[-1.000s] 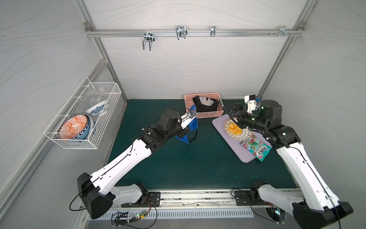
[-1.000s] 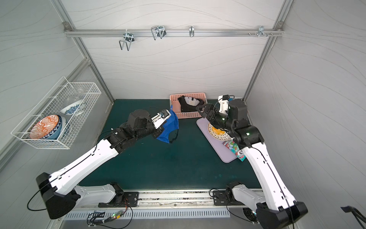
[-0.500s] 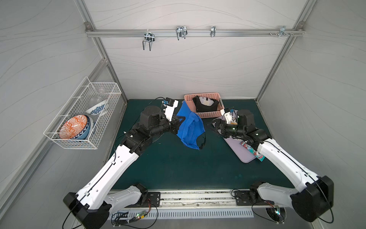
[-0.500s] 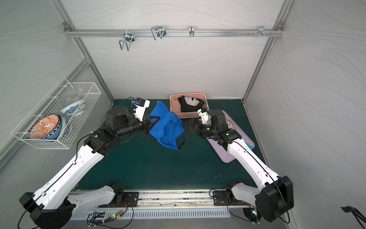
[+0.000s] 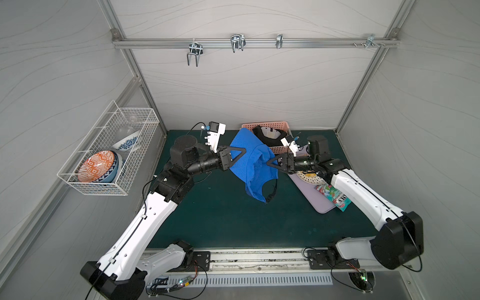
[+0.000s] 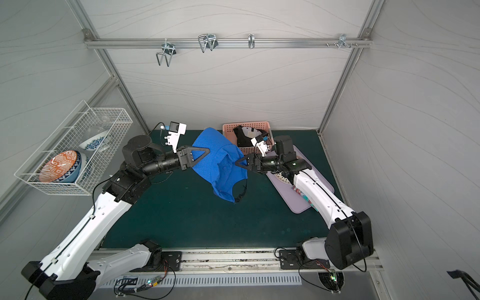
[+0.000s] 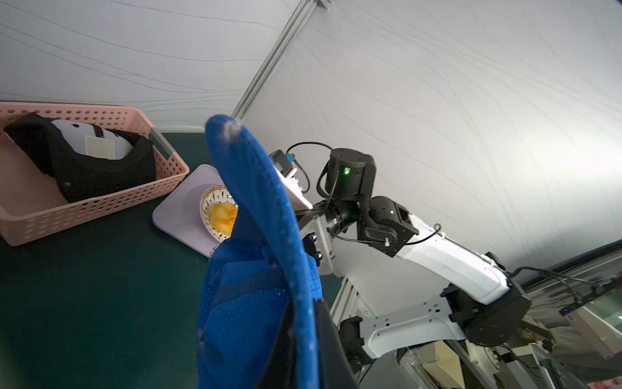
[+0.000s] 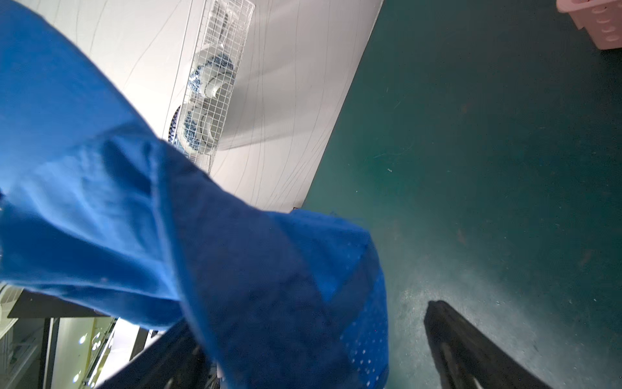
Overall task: Turn the baseball cap inside out
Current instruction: Turn over the baseball cap.
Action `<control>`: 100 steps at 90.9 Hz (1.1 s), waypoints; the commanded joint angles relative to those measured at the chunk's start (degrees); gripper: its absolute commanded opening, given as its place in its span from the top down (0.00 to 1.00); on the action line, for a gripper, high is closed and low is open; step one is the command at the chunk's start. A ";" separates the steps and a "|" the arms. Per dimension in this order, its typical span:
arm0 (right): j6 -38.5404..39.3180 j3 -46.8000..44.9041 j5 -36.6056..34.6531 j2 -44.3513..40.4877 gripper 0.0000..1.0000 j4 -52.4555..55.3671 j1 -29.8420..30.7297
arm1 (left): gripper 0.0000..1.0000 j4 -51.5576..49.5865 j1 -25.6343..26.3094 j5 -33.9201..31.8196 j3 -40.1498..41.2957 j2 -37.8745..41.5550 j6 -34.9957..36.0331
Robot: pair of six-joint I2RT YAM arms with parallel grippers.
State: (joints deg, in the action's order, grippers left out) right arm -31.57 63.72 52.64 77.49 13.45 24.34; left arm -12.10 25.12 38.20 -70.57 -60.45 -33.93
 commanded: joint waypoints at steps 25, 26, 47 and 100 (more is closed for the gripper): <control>-10.95 4.61 21.75 -2.04 1.00 -10.84 1.67 | 1.00 8.70 -8.94 6.46 4.61 0.63 -9.54; -11.09 5.11 22.26 -2.37 1.00 -10.48 1.81 | 1.00 8.99 -9.30 6.46 4.98 0.57 -9.99; -17.10 16.01 25.92 -6.89 1.00 -9.83 4.51 | 1.00 19.09 -13.08 9.53 12.71 -3.25 -20.52; -36.42 18.67 -1.46 -4.83 1.00 -22.01 5.68 | 0.00 0.41 -13.12 -4.13 19.62 -1.30 -7.22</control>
State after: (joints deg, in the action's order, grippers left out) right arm -64.77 85.41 61.30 72.66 -5.08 30.04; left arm -4.78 12.23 43.00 -49.71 -66.02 -48.38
